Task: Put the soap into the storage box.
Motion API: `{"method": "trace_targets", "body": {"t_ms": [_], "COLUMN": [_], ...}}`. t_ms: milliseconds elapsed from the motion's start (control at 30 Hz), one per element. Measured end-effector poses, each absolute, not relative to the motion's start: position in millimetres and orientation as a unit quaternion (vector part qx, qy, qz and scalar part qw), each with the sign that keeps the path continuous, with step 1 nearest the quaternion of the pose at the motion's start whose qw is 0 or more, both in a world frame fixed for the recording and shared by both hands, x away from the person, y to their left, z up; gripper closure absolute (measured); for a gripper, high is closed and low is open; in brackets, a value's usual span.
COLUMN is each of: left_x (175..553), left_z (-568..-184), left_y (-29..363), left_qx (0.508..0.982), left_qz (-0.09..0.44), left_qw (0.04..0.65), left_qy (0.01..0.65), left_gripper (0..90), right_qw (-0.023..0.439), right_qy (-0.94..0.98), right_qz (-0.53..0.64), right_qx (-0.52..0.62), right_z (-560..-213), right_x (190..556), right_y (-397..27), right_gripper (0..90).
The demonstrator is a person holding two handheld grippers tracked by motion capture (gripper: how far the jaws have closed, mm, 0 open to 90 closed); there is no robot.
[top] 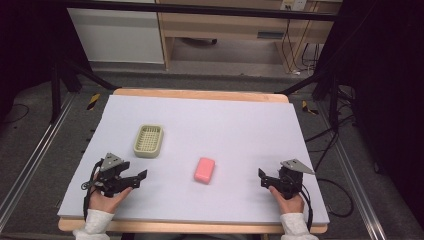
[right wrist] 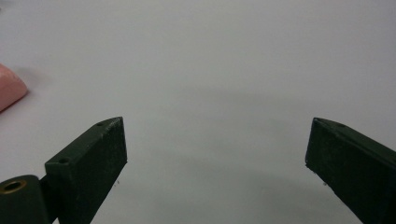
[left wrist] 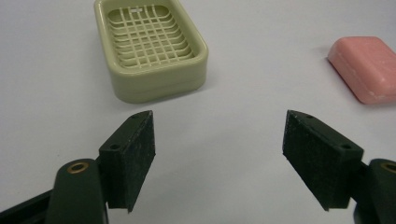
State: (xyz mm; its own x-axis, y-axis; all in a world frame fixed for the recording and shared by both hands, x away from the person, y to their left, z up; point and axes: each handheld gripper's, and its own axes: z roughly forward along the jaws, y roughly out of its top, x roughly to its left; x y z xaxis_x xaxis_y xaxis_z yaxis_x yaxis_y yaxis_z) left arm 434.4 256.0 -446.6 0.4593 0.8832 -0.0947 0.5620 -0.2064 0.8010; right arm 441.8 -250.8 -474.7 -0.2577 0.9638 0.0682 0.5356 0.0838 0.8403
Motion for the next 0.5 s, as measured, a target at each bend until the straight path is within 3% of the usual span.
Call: {"method": "trace_targets", "body": {"t_ms": [500], "left_x": [435.3], "left_z": [-442.9], "left_y": [230.5], "left_qx": [0.77], "left_qz": [0.185], "left_qw": [0.404], "left_qy": [0.459], "left_gripper": [24.0], "right_qw": [0.262], "right_qy": [0.691], "right_qz": [0.397], "right_qx": [0.544], "right_z": [-476.5], "right_x": [443.2], "right_y": [-248.0], "right_gripper": [5.5]}}
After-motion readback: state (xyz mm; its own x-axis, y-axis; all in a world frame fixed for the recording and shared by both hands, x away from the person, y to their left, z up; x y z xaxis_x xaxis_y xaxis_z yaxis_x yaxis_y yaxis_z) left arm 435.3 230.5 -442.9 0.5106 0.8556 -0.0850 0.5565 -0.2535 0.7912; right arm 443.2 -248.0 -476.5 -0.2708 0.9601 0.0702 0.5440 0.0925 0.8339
